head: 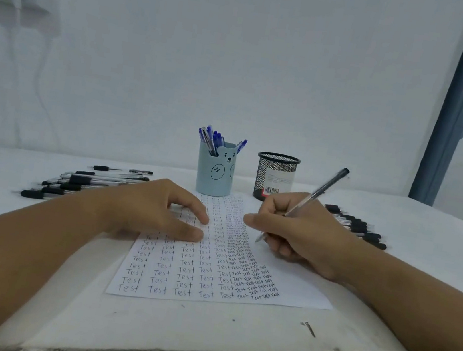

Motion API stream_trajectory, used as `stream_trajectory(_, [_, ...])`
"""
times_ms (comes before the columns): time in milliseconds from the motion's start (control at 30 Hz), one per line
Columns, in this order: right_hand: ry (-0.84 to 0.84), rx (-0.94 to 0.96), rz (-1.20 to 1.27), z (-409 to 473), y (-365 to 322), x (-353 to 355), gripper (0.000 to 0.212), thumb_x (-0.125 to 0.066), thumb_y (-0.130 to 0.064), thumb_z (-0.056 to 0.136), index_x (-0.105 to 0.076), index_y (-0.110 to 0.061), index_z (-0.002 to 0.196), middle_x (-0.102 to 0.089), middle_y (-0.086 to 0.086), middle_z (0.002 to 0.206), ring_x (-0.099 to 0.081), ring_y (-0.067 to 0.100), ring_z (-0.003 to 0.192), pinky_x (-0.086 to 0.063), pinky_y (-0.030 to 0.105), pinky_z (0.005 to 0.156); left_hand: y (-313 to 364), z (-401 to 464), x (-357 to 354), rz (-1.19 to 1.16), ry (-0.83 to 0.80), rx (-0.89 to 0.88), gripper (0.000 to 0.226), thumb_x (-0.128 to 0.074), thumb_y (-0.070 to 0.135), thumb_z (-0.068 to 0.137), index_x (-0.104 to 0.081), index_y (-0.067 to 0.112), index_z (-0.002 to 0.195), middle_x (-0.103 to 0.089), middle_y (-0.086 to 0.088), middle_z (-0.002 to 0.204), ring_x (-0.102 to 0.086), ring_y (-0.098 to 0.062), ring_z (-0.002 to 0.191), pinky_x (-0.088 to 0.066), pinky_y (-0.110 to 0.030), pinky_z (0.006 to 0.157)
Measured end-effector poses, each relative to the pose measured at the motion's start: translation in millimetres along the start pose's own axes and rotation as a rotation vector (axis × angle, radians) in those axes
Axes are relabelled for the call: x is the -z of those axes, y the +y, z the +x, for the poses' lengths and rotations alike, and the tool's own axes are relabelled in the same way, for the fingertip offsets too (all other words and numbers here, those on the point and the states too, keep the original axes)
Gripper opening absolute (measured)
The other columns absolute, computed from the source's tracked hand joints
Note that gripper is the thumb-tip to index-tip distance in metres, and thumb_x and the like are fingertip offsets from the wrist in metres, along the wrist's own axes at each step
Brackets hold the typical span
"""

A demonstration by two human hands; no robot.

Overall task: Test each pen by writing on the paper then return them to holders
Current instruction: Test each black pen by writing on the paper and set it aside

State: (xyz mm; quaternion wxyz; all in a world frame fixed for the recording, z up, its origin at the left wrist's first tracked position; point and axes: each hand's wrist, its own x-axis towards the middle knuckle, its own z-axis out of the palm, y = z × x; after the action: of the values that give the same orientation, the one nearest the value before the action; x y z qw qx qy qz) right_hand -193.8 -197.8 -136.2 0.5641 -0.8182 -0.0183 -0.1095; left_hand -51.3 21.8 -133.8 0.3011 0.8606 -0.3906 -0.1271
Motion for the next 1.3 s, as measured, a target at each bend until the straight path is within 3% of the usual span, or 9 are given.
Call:
stream_trajectory(167, [-0.025, 0.079, 0.001, -5.0, -2.5, -2.5, 0.032, -0.080, -0.013, 0.084, -0.054, -0.006, 0.066, -0.053, 0.006, 0.047, -0.037, 0.014, 0.040, -0.030, 0.017, 0.040, -0.8, 1.1, 0.8, -0.028, 0.001, 0.015, 0.050, -0.086, 0.054, 0.055, -0.075, 0.045, 0.102, -0.059, 0.032, 0.127, -0.047, 0.002, 0.127, -0.031, -0.029, 0.111])
stream_trajectory(300, [0.015, 0.113, -0.210, -5.7, -0.6, -0.4, 0.044, -0.084, -0.011, 0.078, -0.049, -0.015, 0.052, -0.051, 0.003, 0.046, -0.042, 0.013, 0.043, -0.035, 0.018, 0.047, -2.2, 1.9, 2.2, -0.022, 0.000, 0.037, 0.055, -0.086, 0.058, 0.049, -0.075, 0.047, 0.102, -0.058, 0.029, 0.130, -0.047, -0.002, 0.129, -0.032, -0.030, 0.112])
stream_trajectory(433, [0.056, 0.149, -0.291, -3.6, 5.6, -1.6, 0.039, -0.077, -0.002, 0.076, -0.050, -0.014, 0.049, -0.053, 0.001, 0.048, -0.042, 0.010, 0.045, -0.034, 0.022, 0.050, -2.8, 1.4, 1.9, -0.047, -0.008, 0.033, 0.053, -0.086, 0.055, 0.050, -0.076, 0.046, 0.100, -0.061, 0.033, 0.124, -0.047, 0.001, 0.128, -0.030, -0.032, 0.116])
stream_trajectory(533, [0.048, 0.152, -0.303, -4.7, 5.9, -1.0, 0.042, -0.075, 0.000, 0.076, -0.049, -0.016, 0.047, -0.053, -0.004, 0.046, -0.043, 0.006, 0.043, -0.035, 0.019, 0.048, -2.7, 1.1, 2.1, -0.034, -0.011, 0.028, 0.054, -0.086, 0.057, 0.049, -0.075, 0.046, 0.102, -0.061, 0.033, 0.125, -0.048, 0.001, 0.128, -0.031, -0.033, 0.117])
stream_trajectory(800, [-0.011, 0.104, -0.278, -3.8, 4.7, -1.6, 0.041, -0.072, 0.003, 0.078, -0.050, -0.015, 0.048, -0.058, 0.003, 0.048, -0.054, 0.013, 0.047, -0.041, 0.022, 0.053, -1.9, -0.5, 2.1, -0.023, -0.015, 0.026, 0.051, -0.084, 0.057, 0.053, -0.075, 0.046, 0.102, -0.059, 0.035, 0.126, -0.046, 0.000, 0.130, -0.030, -0.032, 0.116])
stream_trajectory(1300, [-0.039, 0.120, -0.366, -3.8, 4.9, -1.5, 0.035, -0.072, -0.003, 0.075, -0.048, -0.013, 0.051, -0.059, 0.004, 0.052, -0.044, 0.015, 0.049, -0.035, 0.023, 0.052, -2.5, -0.9, 1.6, -0.043, -0.013, 0.015, 0.051, -0.085, 0.056, 0.053, -0.075, 0.044, 0.102, -0.061, 0.033, 0.126, -0.048, 0.003, 0.129, -0.031, -0.033, 0.118])
